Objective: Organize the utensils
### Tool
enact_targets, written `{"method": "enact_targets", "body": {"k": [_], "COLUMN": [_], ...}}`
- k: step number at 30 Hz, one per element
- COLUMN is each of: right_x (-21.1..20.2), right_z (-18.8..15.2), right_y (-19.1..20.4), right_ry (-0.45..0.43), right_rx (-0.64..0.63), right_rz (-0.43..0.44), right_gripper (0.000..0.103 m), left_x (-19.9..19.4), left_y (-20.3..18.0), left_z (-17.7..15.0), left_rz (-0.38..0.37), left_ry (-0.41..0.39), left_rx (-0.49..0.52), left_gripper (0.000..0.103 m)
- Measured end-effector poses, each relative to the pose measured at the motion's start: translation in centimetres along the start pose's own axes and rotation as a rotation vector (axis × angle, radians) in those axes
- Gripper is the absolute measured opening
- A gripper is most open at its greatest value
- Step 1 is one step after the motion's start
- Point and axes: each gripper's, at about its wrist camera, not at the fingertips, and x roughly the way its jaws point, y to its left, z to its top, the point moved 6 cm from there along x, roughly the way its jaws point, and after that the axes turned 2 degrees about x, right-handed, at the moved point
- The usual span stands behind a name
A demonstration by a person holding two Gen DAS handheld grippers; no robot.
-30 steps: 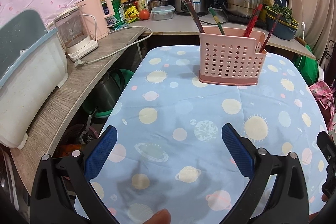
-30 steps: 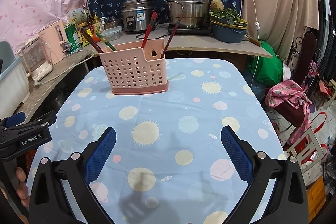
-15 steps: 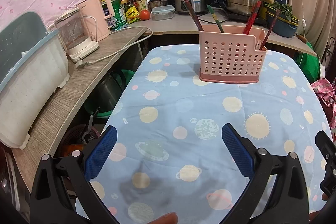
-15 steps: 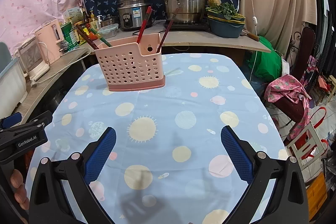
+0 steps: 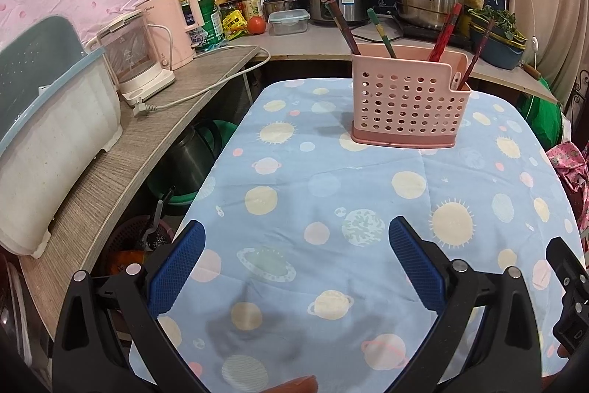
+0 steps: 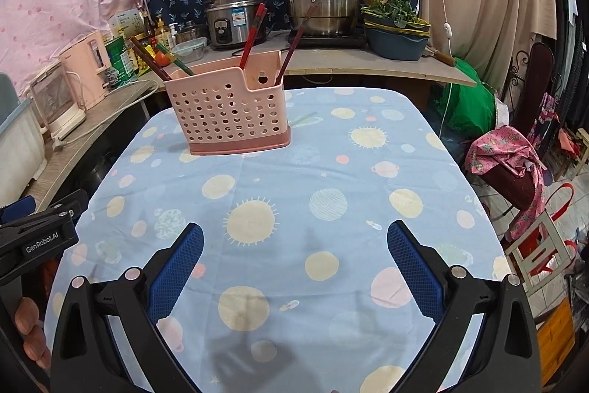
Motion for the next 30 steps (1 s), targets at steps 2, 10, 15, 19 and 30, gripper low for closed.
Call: {"method": "enact_targets", "body": {"k": [2,10,15,19,30], "right_x": [0.04,0.29,0.29,0.30,0.60], "right_z": [0.00,-0.13,-0.12,-0.12,-0.38], "right_y": [-0.02,-0.22,-0.22,-0.23,-0.58], "right_ry": [0.001,0.007,0.006,0.006,0.012], "right_rx": [0.000,0.002,0.001,0.001,0.010], "right_rz": [0.001,-0.002,-0.002,-0.002,-0.011], "right_gripper": [0.096,0.096,0.096,0.096,0.096], "left_x": [0.09,0.21,0.17,0.14,0.14], "left_y": [-0.11,-0.28,-0.29,-0.25,-0.06], "left_z": [-0.05,-0.17,-0.21,-0.21,-0.22], "left_rz": [-0.002,-0.003,0.001,0.004,0.014], "left_ry": [0.005,0.010,0.008,0.009,0.011], "left_rx": [0.003,0.006,0.010,0.012,0.009], "left_gripper": [0.096,0.096,0.095,0.095,0.095]}}
